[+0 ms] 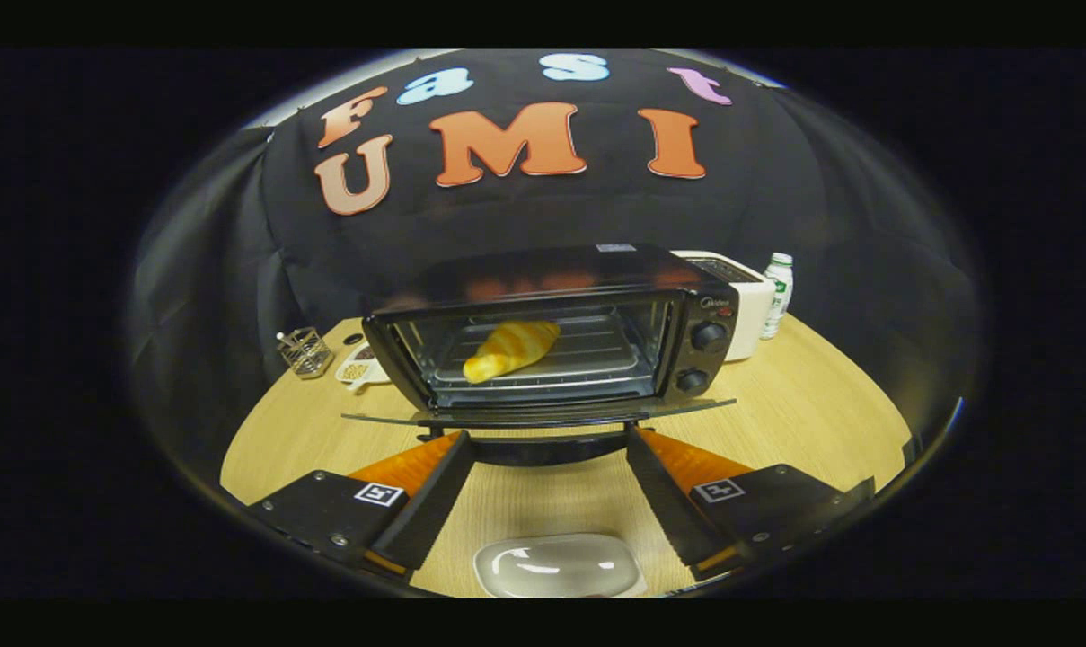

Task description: Open the toaster oven, put the food inside, and close the toaster oven door.

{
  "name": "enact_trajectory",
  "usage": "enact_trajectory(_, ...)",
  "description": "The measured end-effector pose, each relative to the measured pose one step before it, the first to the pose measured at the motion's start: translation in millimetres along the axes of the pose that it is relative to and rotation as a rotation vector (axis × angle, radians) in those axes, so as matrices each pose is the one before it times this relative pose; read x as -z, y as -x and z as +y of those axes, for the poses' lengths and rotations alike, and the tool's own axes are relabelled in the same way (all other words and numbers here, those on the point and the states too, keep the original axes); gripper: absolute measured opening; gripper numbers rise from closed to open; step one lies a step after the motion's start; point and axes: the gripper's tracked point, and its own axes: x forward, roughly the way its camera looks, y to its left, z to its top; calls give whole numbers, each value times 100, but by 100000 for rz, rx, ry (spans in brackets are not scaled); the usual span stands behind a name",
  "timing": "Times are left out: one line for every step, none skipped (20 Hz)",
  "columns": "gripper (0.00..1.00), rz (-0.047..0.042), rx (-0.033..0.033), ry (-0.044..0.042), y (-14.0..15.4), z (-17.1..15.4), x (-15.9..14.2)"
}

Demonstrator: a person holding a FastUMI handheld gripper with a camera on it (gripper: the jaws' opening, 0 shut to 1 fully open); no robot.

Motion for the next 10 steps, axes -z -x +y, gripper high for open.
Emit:
enact_trajectory(100,-999,-273,-415,-299,85,-605)
enact_trajectory(100,-788,-272,-594,-251,69,-574)
enact_trajectory(100,-722,-252,-465,-280,52,-602)
enact_trajectory(100,-679,-243,-438,-249,10,-445)
enact_trajectory(100,-790,-287,-253,-163,-15,-445)
enact_trajectory(100,-844,-259,-542,-388,114,-452)
enact_trajectory(100,-958,-235,-742,-352,23,-507)
enact_trajectory(100,-716,-365,-882,-377,62,-474)
enact_trajectory(100,-367,-587,-682,-501,154,-379)
enact_trajectory(100,570,519,213,-473,-89,-5)
